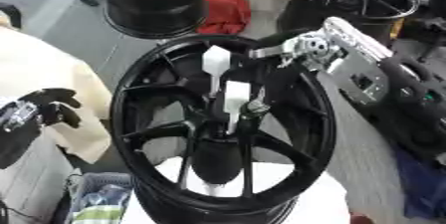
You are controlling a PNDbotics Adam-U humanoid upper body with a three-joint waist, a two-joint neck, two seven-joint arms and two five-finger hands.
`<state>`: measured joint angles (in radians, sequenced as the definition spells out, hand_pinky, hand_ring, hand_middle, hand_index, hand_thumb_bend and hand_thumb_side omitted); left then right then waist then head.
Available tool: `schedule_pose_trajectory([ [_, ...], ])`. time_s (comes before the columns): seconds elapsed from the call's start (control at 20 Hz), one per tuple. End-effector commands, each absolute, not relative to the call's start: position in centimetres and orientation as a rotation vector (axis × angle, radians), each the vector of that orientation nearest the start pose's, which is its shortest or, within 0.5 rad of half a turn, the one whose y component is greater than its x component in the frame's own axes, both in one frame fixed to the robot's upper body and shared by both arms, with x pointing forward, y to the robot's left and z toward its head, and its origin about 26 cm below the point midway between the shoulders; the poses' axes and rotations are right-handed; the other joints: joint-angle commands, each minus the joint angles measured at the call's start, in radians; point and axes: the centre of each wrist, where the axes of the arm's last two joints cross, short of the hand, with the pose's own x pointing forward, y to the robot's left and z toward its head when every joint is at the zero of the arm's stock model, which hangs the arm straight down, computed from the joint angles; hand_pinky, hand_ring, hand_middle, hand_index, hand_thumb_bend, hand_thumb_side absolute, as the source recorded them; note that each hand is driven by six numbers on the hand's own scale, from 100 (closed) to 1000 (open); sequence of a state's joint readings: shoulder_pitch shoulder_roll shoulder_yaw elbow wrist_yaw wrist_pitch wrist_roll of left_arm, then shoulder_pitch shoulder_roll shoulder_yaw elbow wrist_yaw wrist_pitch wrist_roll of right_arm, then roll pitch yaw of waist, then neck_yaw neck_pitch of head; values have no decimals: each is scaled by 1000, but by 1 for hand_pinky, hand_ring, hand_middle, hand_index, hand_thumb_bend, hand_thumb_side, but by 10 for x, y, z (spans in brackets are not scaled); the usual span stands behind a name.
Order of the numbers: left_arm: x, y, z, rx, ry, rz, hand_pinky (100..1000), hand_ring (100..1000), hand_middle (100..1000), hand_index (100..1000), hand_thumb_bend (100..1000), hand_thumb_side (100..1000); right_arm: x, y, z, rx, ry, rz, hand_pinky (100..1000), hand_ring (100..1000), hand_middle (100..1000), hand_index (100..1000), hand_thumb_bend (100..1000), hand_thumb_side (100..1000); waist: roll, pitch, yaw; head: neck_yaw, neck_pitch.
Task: Pull the pin out of the wheel hub.
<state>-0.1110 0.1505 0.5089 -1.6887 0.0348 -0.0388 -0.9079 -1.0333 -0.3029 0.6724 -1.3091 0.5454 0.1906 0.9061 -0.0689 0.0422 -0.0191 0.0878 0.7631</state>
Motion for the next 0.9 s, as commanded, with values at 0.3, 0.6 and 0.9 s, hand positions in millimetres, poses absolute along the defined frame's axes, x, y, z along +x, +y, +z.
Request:
schedule_pose_trajectory([
  [0.3, 271, 399, 80, -136, -1764, -570, 598, 580, 630, 795, 100, 806, 402, -71, 223, -275, -1140, 2044, 705, 668, 640, 731, 364, 357, 6, -7, 0, -2, -7],
  [0.6, 271, 399, 80, -136, -1763, -569, 598, 580, 630, 796, 100, 807, 400, -71, 225, -277, -1149, 2045, 662, 610, 580, 666, 273, 285, 6, -6, 0, -2, -7],
  [0.9, 271, 399, 80, -135, -1763, -568, 598, 579, 629, 795, 100, 807, 390, -74, 245, -309, -1228, 2042, 611, 542, 491, 563, 100, 139, 6, -7, 0, -1, -8],
])
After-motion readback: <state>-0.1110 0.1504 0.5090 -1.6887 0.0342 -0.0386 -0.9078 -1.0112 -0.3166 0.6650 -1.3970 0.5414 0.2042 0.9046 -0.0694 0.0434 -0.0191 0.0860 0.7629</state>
